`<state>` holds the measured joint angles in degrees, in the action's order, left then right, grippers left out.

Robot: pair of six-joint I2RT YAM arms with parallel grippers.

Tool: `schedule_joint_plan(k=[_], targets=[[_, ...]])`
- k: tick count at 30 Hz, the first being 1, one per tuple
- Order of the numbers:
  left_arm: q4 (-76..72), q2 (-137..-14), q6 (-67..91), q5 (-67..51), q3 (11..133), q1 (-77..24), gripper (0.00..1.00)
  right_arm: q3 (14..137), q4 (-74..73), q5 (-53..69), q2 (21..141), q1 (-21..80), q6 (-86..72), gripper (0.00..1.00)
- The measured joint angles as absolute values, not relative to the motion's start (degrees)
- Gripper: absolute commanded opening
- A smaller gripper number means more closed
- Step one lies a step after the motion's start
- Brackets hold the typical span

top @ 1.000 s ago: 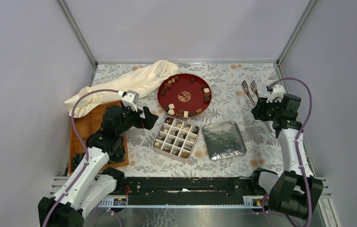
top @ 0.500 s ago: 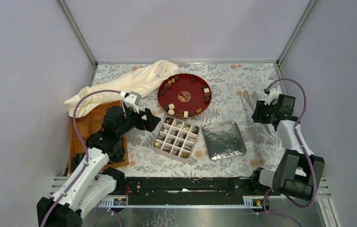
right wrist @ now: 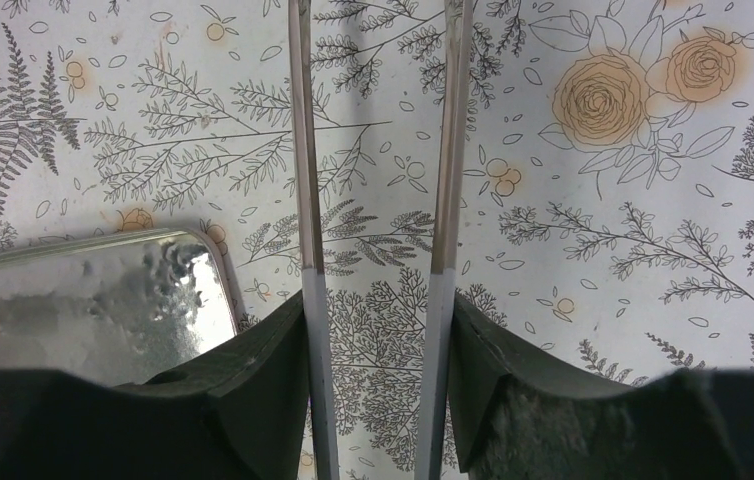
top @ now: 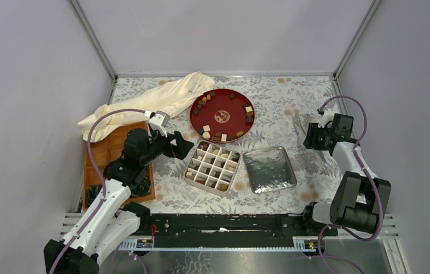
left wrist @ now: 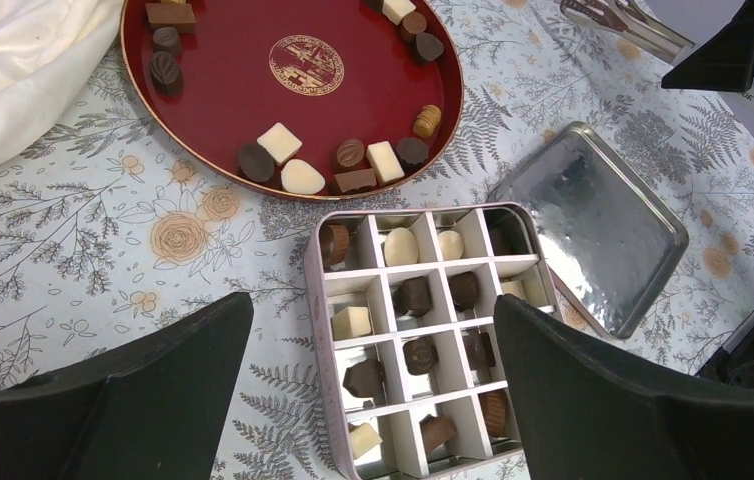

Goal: Pack the chocolate
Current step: Place the clamp at the center of the board.

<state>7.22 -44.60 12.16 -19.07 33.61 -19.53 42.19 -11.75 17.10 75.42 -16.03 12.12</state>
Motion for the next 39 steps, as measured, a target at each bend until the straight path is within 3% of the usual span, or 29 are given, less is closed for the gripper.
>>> schedule_joint_plan(k=[39], targets=[[7.3,-44.6,12.5,-19.2,33.6,-19.5,0.99,43.3,-11.3,15.4,79.9,-16.1,11.6,0.56]])
